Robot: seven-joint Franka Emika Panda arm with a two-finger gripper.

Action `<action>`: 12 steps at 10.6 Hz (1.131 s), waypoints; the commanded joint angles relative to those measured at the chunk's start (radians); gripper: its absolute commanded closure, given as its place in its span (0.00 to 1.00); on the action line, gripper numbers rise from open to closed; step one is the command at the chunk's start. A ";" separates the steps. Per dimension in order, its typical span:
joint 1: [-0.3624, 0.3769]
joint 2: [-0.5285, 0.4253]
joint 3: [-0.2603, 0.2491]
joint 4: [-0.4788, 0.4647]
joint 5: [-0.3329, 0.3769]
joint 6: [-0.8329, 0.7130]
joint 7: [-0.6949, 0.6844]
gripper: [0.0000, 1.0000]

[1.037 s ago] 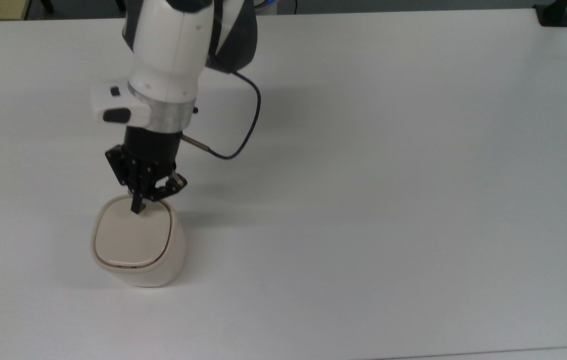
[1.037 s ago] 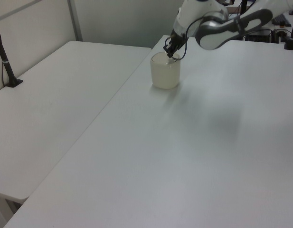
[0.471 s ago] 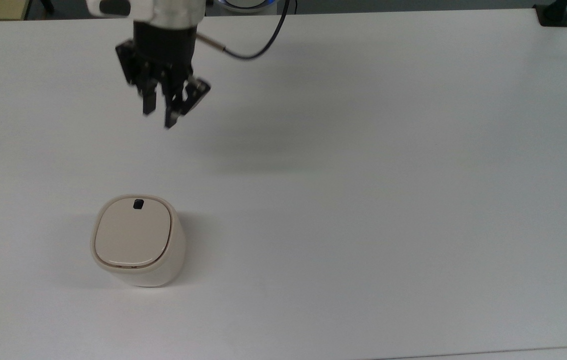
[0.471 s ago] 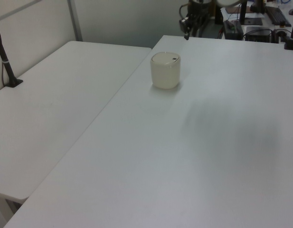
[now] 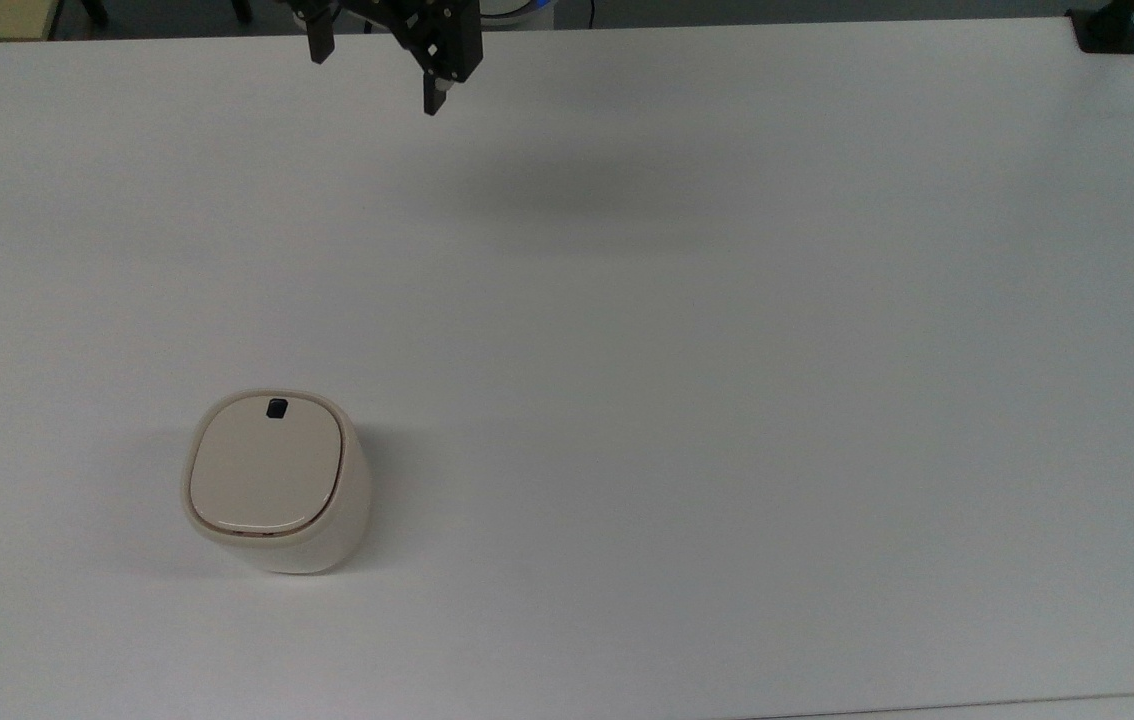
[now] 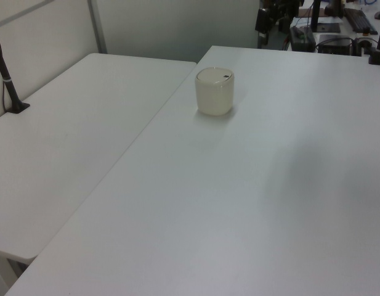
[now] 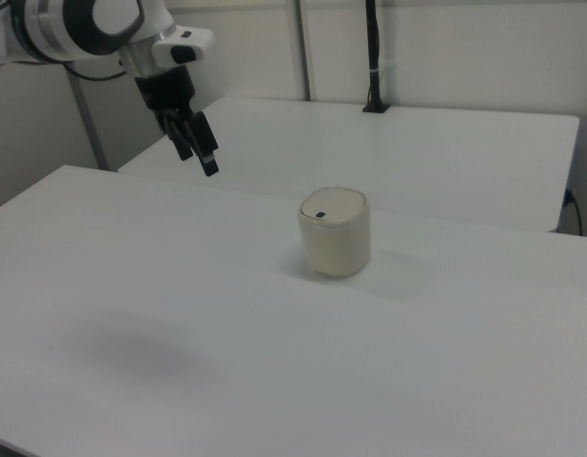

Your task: Close the trash bin

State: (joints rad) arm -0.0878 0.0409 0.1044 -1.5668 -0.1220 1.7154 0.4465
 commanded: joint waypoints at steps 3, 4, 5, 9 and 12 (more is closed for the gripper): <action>-0.107 -0.076 0.062 -0.073 0.104 -0.060 -0.282 0.00; -0.160 -0.075 0.099 -0.071 0.110 -0.036 -0.310 0.00; -0.171 -0.070 0.112 -0.071 0.111 -0.010 -0.327 0.00; -0.117 -0.062 0.049 -0.065 0.139 0.013 -0.316 0.00; -0.053 -0.062 -0.011 -0.064 0.139 0.009 -0.316 0.00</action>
State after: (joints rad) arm -0.1789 -0.0044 0.1337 -1.6044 -0.0043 1.7006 0.1451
